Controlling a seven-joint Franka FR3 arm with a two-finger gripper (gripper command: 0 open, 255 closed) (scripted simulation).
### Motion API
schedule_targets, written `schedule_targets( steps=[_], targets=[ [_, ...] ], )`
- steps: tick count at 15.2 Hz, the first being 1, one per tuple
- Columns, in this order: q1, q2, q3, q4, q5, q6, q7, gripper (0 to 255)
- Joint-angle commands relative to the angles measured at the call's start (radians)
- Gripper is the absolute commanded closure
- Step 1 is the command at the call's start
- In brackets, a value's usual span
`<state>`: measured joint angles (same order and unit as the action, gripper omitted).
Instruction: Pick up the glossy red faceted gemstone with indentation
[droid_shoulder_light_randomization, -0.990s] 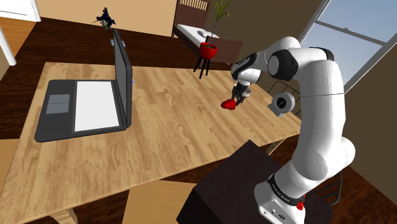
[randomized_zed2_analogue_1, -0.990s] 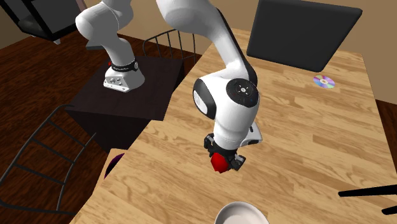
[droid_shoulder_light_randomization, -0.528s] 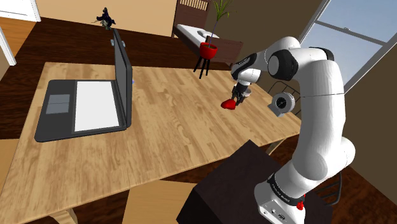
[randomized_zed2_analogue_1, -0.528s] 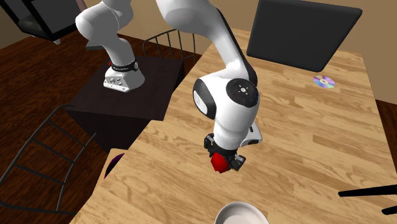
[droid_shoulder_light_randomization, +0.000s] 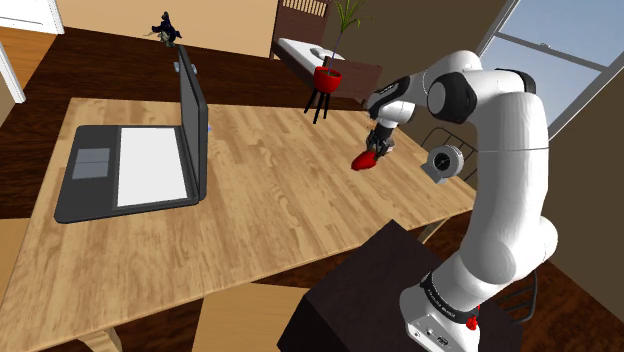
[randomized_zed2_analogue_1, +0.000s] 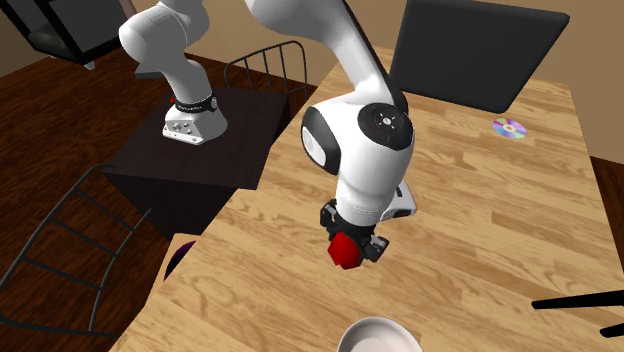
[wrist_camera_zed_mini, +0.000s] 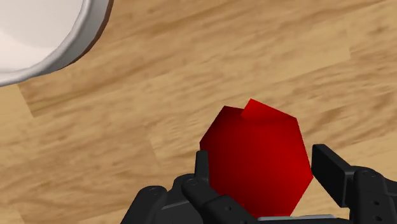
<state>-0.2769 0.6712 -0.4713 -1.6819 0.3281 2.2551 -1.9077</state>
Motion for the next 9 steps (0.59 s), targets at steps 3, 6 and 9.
schedule_targets(
  steps=[3, 6, 9],
  targets=[
    [0.011, -0.034, -0.014, 0.007, -0.017, -0.04, 0.011, 255],
    [0.016, -0.058, -0.023, 0.012, -0.029, -0.067, 0.017, 255],
    [0.019, -0.066, -0.026, 0.015, -0.034, -0.078, 0.02, 255]
  ],
)
